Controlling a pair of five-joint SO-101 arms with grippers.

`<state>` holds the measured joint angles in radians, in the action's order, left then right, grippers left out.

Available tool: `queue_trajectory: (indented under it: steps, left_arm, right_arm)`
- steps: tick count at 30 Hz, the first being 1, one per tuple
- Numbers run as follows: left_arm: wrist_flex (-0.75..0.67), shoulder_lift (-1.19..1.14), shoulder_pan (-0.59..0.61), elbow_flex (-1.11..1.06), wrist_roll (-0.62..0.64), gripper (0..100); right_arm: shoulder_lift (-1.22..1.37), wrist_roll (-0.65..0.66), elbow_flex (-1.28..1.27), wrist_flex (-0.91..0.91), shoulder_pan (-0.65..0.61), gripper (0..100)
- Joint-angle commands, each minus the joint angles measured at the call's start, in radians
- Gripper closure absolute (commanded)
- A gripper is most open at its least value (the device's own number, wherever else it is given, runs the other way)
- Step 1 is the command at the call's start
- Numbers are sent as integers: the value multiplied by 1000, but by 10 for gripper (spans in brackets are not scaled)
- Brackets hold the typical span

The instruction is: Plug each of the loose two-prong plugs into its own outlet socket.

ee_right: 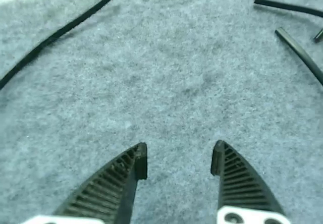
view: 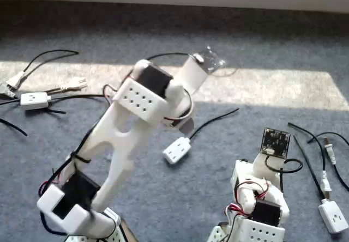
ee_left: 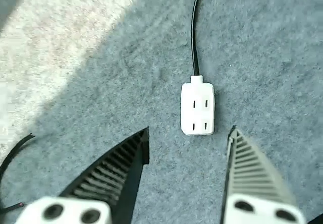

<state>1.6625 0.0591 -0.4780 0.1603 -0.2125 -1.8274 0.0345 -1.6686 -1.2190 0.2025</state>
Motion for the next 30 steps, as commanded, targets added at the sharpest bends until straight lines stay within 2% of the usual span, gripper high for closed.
queue_trajectory:
  steps: [1, 3, 7, 12, 15, 19, 24, 26, 30]
  left_arm:
    - [71, 188, 94, 111, -9, 747]
    - [95, 229, 148, 77, -8, 747]
    - [98, 246, 263, -154, -9, 748]
    - [51, 252, 297, -426, -9, 751]
    - [-3, 252, 297, -519, -9, 751]
    - [-37, 252, 298, -590, -9, 751]
    - [-37, 252, 298, -625, -9, 751]
    - [-38, 252, 298, -625, 0, 751]
    - [-95, 252, 298, -642, 161, 751]
  right_arm:
    - [-5, 75, -102, 15, 33, 781]
    - [-5, 199, -104, 54, 111, 781]
    - [-2, 347, -51, 157, 384, 781]
    - [2, 543, 122, 183, 627, 781]
    - [5, 632, 134, 251, 691, 786]
    - [5, 651, 81, 438, 769, 786]
    - [105, 760, 48, 492, 786, 786]
    - [199, 764, 54, 559, 789, 786]
    - [484, 764, 194, 610, 789, 786]
